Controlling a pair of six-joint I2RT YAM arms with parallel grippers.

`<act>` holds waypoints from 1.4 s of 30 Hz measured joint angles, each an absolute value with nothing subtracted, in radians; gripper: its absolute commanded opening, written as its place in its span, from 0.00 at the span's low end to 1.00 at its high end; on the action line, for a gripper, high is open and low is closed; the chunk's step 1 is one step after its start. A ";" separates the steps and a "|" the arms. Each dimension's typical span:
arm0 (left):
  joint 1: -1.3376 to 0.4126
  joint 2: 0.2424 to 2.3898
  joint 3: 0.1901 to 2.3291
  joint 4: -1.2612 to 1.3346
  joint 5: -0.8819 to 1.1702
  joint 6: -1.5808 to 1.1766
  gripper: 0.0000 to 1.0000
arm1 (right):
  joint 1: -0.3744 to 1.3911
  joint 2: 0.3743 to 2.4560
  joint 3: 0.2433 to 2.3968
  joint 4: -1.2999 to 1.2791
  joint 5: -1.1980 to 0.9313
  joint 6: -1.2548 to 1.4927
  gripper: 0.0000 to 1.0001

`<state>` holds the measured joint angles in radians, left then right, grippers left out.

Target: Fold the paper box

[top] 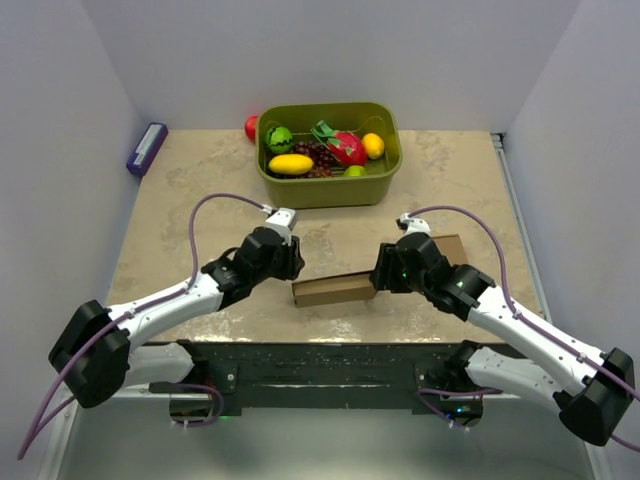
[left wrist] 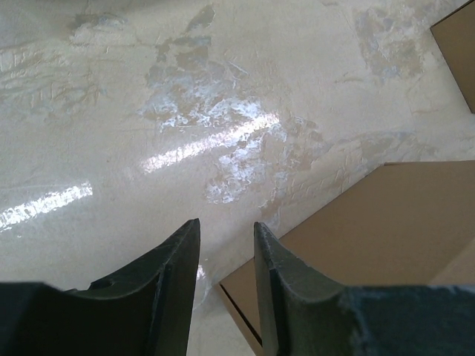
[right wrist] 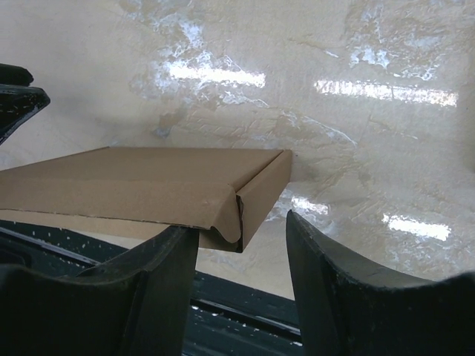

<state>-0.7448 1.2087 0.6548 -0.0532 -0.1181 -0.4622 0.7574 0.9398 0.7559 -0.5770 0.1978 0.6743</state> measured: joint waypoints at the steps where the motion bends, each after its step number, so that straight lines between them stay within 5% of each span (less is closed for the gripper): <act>1: -0.745 1.209 0.655 -0.053 -0.118 -0.461 0.40 | 0.757 0.940 0.756 -0.576 0.193 0.674 0.52; 14: -0.712 1.277 0.733 -0.071 -0.103 -0.424 0.41 | 0.757 0.935 0.754 -0.554 0.138 0.647 0.68; 26: -0.647 1.293 0.894 -0.156 -0.091 -0.340 0.57 | 0.757 0.924 0.807 -0.589 0.180 0.537 0.72; 42: -0.642 0.941 0.760 -0.278 -0.001 -0.480 0.66 | 0.757 0.952 0.869 -0.558 0.253 0.564 0.71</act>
